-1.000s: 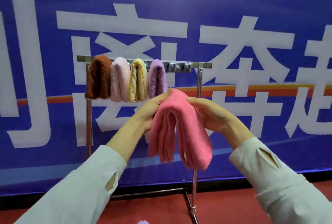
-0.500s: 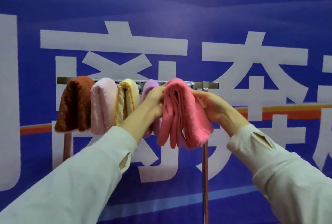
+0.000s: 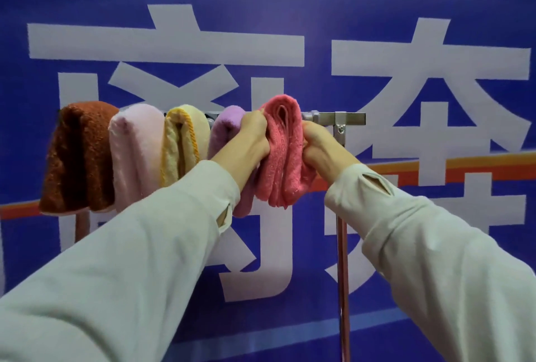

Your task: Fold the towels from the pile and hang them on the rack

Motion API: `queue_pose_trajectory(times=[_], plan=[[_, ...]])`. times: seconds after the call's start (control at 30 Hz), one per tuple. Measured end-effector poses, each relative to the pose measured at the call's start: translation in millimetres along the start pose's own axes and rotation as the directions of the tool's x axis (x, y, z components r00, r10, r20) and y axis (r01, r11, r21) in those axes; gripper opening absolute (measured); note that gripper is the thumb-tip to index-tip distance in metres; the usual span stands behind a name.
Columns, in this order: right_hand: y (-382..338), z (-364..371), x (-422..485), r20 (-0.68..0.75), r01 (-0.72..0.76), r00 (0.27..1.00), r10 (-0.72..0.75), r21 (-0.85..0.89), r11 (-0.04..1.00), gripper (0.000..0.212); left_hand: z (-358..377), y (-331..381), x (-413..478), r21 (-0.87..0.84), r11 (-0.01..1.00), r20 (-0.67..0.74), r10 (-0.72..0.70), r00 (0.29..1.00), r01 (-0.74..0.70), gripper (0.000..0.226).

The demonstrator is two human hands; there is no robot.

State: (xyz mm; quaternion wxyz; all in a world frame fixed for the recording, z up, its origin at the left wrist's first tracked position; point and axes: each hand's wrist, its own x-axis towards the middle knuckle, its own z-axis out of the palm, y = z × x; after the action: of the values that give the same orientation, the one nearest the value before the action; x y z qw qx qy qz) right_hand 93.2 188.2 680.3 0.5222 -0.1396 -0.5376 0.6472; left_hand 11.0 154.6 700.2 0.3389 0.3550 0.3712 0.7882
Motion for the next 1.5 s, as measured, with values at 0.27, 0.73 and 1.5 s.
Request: queue_pose_trajectory(times=[0.27, 0.73, 1.5], plan=[[14, -9, 9, -0.065, -0.010, 0.998, 0.009, -0.020, 1.000, 0.076, -6, -19, 15, 0.005, 0.999, 0.021, -0.046, 0.999, 0.046, 0.037], [21, -21, 10, -0.068, -0.013, 0.998, -0.003, -0.231, 0.973, 0.032, -15, -39, 10, 0.036, 0.999, -0.005, 0.031, 1.000, -0.030, 0.033], [12, -15, -6, 0.034, 0.183, 0.980, -0.197, -0.552, 0.813, 0.040, -35, -41, -35, 0.514, 0.705, 0.221, 0.442, 0.869, -0.489, 0.036]])
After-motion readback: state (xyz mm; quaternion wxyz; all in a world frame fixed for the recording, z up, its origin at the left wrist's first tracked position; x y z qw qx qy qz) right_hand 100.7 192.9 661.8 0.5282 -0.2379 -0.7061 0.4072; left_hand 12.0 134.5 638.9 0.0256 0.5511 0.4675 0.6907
